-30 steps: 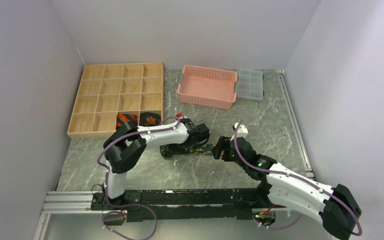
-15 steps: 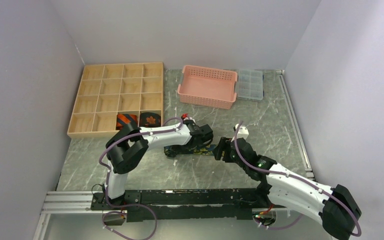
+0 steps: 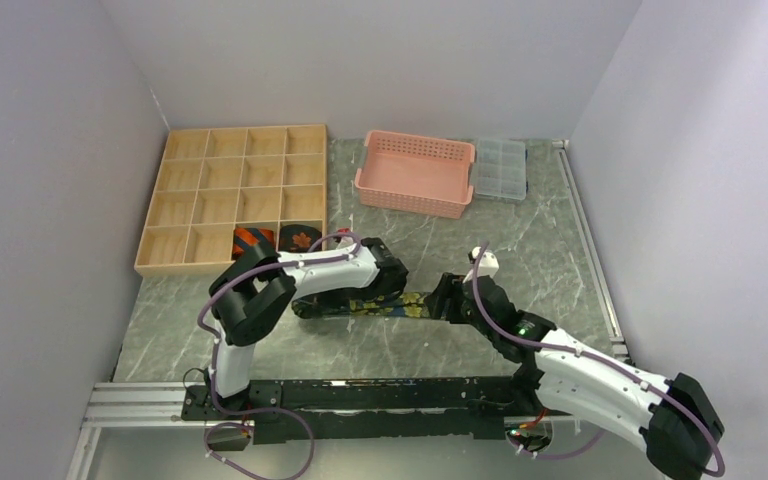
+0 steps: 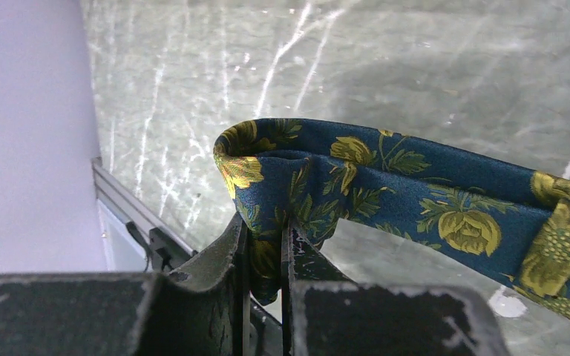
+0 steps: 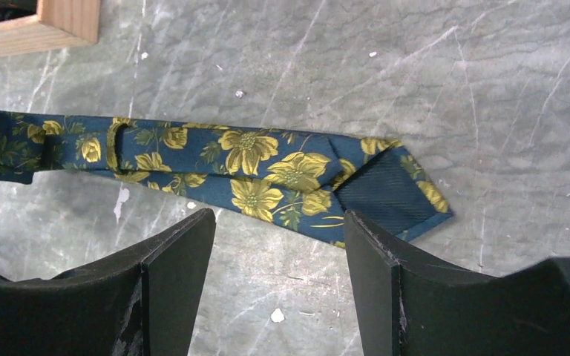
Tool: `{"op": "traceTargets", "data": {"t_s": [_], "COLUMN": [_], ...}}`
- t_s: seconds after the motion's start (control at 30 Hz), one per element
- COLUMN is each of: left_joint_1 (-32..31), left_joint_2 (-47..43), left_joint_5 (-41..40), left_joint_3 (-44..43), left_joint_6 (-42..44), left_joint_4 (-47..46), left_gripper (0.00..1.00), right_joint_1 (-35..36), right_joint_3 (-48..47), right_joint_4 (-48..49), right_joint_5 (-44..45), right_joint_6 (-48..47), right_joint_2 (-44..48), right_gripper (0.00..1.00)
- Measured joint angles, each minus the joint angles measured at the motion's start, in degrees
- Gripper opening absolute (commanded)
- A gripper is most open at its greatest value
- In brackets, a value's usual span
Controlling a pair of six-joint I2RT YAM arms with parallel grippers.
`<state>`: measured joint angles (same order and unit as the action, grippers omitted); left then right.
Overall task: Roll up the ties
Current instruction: Roll the tie at the center of the board.
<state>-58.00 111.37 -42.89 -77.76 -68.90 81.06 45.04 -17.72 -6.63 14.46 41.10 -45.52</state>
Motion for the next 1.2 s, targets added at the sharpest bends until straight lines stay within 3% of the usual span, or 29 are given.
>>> {"op": "traceTargets", "data": {"t_s": [0.17, 0.63, 0.77, 0.97, 1.2], "left_joint_1": [0.2, -3.1, -4.0, -4.6, -4.7], "left_joint_2": [1.4, 14.2, 14.2, 12.3, 7.4], "left_joint_5": [-2.6, -4.6, -4.3, -1.0, 2.7], "left_joint_3": [-4.0, -9.0, -9.5, -7.6, -3.4], "left_joint_6": [-3.6, -3.8, -1.6, 4.7, 8.9], "left_joint_4": [5.1, 6.9, 5.1, -3.3, -10.3], "left_gripper": [0.03, 0.03, 0.18, 0.48, 0.61], "right_joint_1": [-0.1, -0.3, -0.3, -0.3, -0.3], "right_joint_3": [0.0, 2.9, 3.1, 3.1, 3.1], "right_joint_4": [0.0, -3.3, -4.1, -4.5, -5.5], "right_joint_5": [0.1, 2.4, 3.1, 3.3, 3.5], "right_joint_6": [0.0, 1.8, 2.0, 2.1, 2.2], "right_joint_2": [2.7, 9.6, 10.4, 10.9, 11.1], "right_gripper": [0.69, 0.68, 0.68, 0.69, 0.69]}}
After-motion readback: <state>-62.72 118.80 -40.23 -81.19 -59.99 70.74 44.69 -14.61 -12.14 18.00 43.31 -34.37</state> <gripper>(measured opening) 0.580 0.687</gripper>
